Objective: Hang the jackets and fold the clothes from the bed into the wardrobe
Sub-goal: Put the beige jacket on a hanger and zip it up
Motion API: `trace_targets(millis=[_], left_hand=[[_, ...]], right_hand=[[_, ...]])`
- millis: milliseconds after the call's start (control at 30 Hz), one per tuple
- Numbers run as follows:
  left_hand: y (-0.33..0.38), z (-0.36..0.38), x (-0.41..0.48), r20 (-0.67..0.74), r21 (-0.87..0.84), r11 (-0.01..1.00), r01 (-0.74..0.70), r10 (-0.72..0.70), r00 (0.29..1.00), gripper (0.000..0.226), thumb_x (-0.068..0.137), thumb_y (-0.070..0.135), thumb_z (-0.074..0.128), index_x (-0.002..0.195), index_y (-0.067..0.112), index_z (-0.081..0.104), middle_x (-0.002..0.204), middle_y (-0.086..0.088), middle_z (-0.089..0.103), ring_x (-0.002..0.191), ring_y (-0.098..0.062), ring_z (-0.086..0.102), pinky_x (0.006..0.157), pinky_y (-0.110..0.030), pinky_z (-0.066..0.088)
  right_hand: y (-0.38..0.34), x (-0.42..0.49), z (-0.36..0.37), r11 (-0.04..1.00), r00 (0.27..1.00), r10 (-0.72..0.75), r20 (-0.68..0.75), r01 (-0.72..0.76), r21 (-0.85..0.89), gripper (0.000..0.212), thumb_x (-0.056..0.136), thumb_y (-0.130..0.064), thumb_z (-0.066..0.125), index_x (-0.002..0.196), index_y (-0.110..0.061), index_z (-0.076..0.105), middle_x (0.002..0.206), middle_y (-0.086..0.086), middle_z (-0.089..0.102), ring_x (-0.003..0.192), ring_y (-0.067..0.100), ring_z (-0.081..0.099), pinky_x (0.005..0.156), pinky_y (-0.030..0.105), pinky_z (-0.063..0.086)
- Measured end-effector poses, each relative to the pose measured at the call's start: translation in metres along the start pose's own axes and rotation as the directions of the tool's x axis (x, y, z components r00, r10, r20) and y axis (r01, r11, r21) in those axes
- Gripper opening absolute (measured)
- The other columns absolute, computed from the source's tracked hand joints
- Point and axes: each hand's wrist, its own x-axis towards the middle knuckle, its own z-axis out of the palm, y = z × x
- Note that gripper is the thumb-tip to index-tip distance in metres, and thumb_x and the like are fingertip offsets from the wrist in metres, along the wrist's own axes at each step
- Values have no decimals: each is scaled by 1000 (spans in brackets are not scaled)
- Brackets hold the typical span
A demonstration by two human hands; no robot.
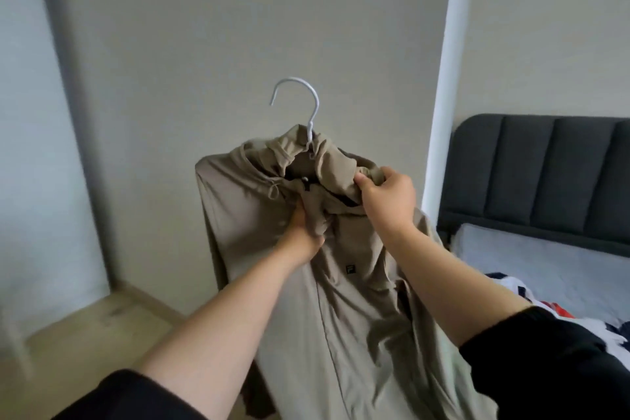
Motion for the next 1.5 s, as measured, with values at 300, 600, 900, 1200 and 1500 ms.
trace_targets(millis=[300, 600, 900, 1200, 1500], left_hand=[[-1, -222, -21, -422, 698, 712, -73, 492, 762, 19, 86, 29, 60, 102, 18, 65, 106, -3, 61, 105, -26, 52, 85, -34, 42], [-52, -287, -13, -131, 548, 830, 99, -32, 991, 38, 89, 28, 65, 58, 15, 47, 64, -5, 54, 71, -19, 52, 55, -26, 32], [-69, -306, -8, -546, 305, 926, 222, -20, 837, 22, 75, 28, 79, 94, 19, 71, 89, 3, 62, 82, -14, 53, 70, -21, 35], [-88, -310, -15, -258, 725, 687, 48, 207, 944, 14, 82, 32, 70, 94, 26, 69, 85, 4, 64, 88, -22, 58, 62, -26, 33], [-100, -328, -20, -528, 511, 847, 146, 175, 831, 18, 75, 12, 68, 78, 30, 68, 85, 2, 67, 82, -22, 57, 61, -24, 33]], right_hand=[[-40, 21, 79, 997, 960, 20, 278, 2, -78, 51, 82, -23, 72, 42, -13, 42, 39, -7, 42, 45, 7, 40, 38, 15, 31], [-54, -5, 132, 993, 937, -109, 332, 120, -12, 54, 81, -18, 72, 52, -17, 27, 47, -1, 31, 49, 15, 31, 47, 28, 26], [-85, 1, 150, 691, 845, 92, 527, 327, -645, 8, 85, -18, 49, 86, -11, 53, 82, 6, 55, 82, 28, 55, 65, 30, 42], [-123, 16, 173, 913, 844, 120, 522, 113, -393, 29, 82, 0, 38, 60, -2, 56, 48, 12, 58, 42, 25, 57, 46, 26, 49], [-103, 16, 180, 736, 585, 388, 713, 269, -621, 19, 93, -14, 49, 85, 1, 59, 81, 15, 65, 63, 23, 60, 52, 26, 49]])
